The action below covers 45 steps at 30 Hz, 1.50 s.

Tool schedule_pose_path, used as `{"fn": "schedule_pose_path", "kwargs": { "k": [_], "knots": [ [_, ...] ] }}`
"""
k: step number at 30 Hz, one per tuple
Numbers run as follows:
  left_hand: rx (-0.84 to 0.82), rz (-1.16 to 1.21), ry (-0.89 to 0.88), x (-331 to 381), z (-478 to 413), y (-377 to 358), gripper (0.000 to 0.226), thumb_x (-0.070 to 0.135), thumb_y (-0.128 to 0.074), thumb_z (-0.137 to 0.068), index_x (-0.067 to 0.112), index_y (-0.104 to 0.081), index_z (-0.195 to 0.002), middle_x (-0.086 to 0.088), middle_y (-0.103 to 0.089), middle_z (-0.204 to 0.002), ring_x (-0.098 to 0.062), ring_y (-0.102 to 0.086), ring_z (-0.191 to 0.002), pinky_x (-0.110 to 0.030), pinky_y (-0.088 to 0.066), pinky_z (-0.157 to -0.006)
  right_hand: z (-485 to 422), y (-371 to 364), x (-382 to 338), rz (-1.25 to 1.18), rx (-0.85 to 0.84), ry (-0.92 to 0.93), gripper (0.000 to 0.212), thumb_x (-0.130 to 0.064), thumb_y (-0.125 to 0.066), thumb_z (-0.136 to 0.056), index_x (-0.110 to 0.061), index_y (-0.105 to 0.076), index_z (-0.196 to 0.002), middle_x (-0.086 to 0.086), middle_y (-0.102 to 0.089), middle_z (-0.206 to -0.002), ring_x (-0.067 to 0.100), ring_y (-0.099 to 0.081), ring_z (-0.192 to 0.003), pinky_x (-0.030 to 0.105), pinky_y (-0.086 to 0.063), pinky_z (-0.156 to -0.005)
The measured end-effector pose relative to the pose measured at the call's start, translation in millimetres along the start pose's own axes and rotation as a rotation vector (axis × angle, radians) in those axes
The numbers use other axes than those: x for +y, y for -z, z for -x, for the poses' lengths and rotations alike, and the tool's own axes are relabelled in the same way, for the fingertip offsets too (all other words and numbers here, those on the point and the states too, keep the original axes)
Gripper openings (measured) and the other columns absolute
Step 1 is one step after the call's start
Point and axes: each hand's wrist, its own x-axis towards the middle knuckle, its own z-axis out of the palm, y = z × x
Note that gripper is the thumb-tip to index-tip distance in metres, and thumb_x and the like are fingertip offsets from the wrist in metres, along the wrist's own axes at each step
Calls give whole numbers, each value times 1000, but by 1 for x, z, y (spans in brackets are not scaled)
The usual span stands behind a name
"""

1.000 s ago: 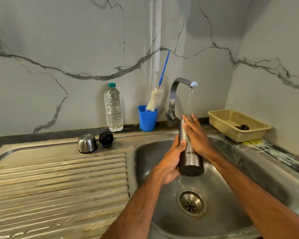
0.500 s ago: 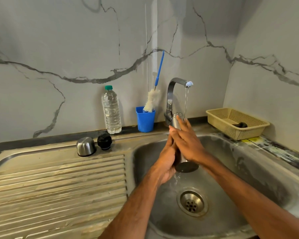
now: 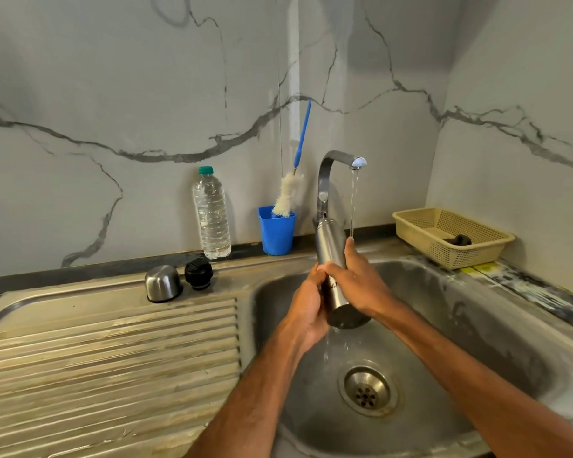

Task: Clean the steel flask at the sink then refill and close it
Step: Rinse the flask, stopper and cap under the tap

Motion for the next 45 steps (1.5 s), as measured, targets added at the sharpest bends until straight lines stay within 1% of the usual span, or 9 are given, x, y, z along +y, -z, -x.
{"fn": "schedule_pose_path", "kwargs": {
  "k": [3, 7, 11, 17, 23, 28, 33, 40, 45],
  "knots": [
    [-8, -51, -23, 2, 3, -4, 49, 49, -44, -105, 16, -59, -137, -17, -71, -123, -31, -67, -119, -53, -48, -109, 9, -8, -3, 198, 23, 106, 69, -45, -29, -108, -21, 11, -159, 4, 9, -168, 25, -9, -154, 39, -21, -120],
    [-58, -84, -31, 9, 6, -4, 44, 46, -47, -104, 16, -61, -134, -15, -74, -118, -28, -71, -111, -47, -55, -101, -4, -3, -2, 165, 16, 179, 60, -50, -23, -106, -30, -4, -160, -8, 19, -165, 15, 18, -152, 42, 5, -122],
    [-70, -179, 39, 5, 6, -9, 32, 43, -54, -103, 18, -62, -122, -17, -74, -112, -27, -73, -96, -38, -61, -81, -31, 20, 10, -6, 139, 153, 55, -43, -30, -107, -28, -21, -159, -8, 6, -168, 12, 6, -153, 39, 0, -122],
    [5, -102, -9, 1, 2, -13, 39, 40, -52, -104, 17, -56, -135, -18, -71, -119, -31, -72, -106, -44, -62, -85, -17, 18, 5, -206, 81, 8, 64, -44, -31, -108, -30, 2, -160, 5, -21, -165, 17, -50, -124, 30, -49, -96],
    [45, -13, -88, 13, 4, 3, 42, 40, -45, -106, 14, -63, -133, -14, -75, -116, -27, -71, -111, -44, -55, -100, 4, -12, -8, 391, -44, 278, 57, -36, -28, -109, -29, -2, -160, -6, 24, -164, 20, 19, -152, 46, -2, -125],
    [-18, -103, -5, 10, 11, -9, 39, 40, -53, -103, 18, -59, -134, -17, -72, -118, -31, -70, -109, -44, -60, -88, -22, 13, 11, 72, 71, 258, 58, -37, -37, -107, -35, -12, -159, -14, 14, -166, 14, 13, -153, 40, -1, -119],
    [-81, -152, 54, 4, 10, -19, 32, 37, -52, -104, 20, -57, -130, -16, -69, -120, -29, -70, -105, -41, -59, -88, -31, 33, 14, -309, 189, 65, 65, -35, -41, -107, -29, -6, -161, 0, -13, -167, 9, -31, -135, 26, -26, -103],
    [11, -57, -45, 7, 0, -5, 38, 38, -52, -103, 19, -59, -135, -17, -72, -121, -33, -68, -115, -54, -53, -102, -13, 1, 10, 175, 11, 257, 65, -37, -31, -109, -27, 9, -159, -10, 22, -163, 8, 18, -150, 32, 4, -121],
    [-37, -80, -6, 7, 4, -9, 37, 37, -54, -103, 18, -57, -135, -18, -70, -120, -33, -70, -110, -44, -61, -84, -29, 16, 11, -119, 103, 188, 65, -33, -37, -108, -27, 1, -160, -8, 11, -167, 1, 7, -148, 28, 2, -119]
  ]
}}
